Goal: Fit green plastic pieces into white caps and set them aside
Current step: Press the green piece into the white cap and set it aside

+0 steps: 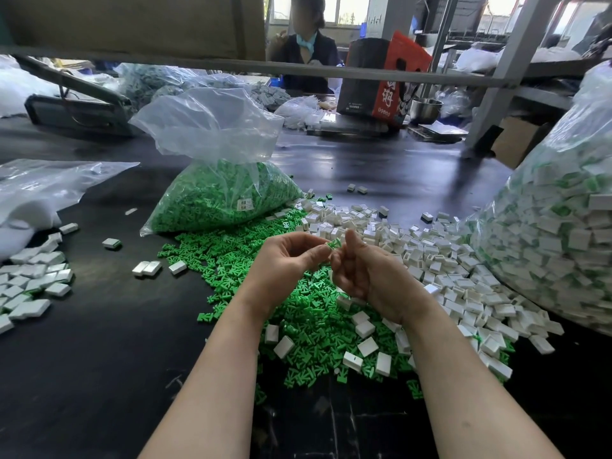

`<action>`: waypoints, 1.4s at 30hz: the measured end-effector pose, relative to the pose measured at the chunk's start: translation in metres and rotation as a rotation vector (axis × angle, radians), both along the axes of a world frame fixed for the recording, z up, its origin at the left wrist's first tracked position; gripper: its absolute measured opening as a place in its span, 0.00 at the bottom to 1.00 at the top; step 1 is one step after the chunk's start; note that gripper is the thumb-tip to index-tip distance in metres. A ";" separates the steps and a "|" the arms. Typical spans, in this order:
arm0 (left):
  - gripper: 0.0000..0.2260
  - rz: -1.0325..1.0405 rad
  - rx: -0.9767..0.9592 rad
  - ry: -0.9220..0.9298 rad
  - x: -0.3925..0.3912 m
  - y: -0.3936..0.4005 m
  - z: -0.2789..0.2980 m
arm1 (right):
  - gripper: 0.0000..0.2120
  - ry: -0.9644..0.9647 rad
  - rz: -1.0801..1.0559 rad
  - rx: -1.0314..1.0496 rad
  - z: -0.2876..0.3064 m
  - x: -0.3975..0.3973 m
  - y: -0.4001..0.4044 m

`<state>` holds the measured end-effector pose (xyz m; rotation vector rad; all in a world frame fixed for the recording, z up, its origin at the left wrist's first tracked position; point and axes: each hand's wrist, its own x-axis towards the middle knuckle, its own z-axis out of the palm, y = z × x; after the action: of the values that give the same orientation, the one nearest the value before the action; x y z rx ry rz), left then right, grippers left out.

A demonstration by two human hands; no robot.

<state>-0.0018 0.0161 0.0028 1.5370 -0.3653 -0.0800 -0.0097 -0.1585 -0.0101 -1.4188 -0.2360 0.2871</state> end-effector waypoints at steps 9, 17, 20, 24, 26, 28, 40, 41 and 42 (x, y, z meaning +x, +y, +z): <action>0.08 0.036 -0.109 0.002 0.000 -0.007 0.001 | 0.34 0.073 0.093 0.010 0.003 0.000 0.005; 0.09 0.018 -0.109 -0.029 0.000 -0.009 0.001 | 0.28 0.068 0.109 0.107 0.004 -0.001 0.010; 0.10 0.018 -0.100 -0.032 0.000 -0.009 0.000 | 0.26 0.061 0.091 0.116 0.003 -0.002 0.011; 0.07 0.016 -0.068 -0.034 0.001 -0.008 0.000 | 0.27 0.055 0.073 0.089 0.003 -0.001 0.013; 0.06 0.019 -0.037 -0.035 0.001 -0.008 0.000 | 0.30 0.055 0.073 0.076 0.003 -0.001 0.013; 0.06 0.029 -0.021 -0.035 0.001 -0.009 0.000 | 0.32 0.060 0.072 0.078 0.002 -0.001 0.013; 0.07 0.046 0.004 -0.041 0.000 -0.008 0.001 | 0.23 0.081 0.037 0.134 0.002 0.000 0.015; 0.08 0.046 0.010 -0.051 0.000 -0.008 0.001 | 0.23 0.087 0.030 0.134 0.002 0.001 0.015; 0.09 0.046 0.015 -0.064 0.000 -0.008 0.001 | 0.22 0.090 0.025 0.137 0.001 0.001 0.015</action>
<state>-0.0016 0.0082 0.0042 1.5649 -0.3803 0.0026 -0.0085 -0.1436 -0.0088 -1.2651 -0.1960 0.3476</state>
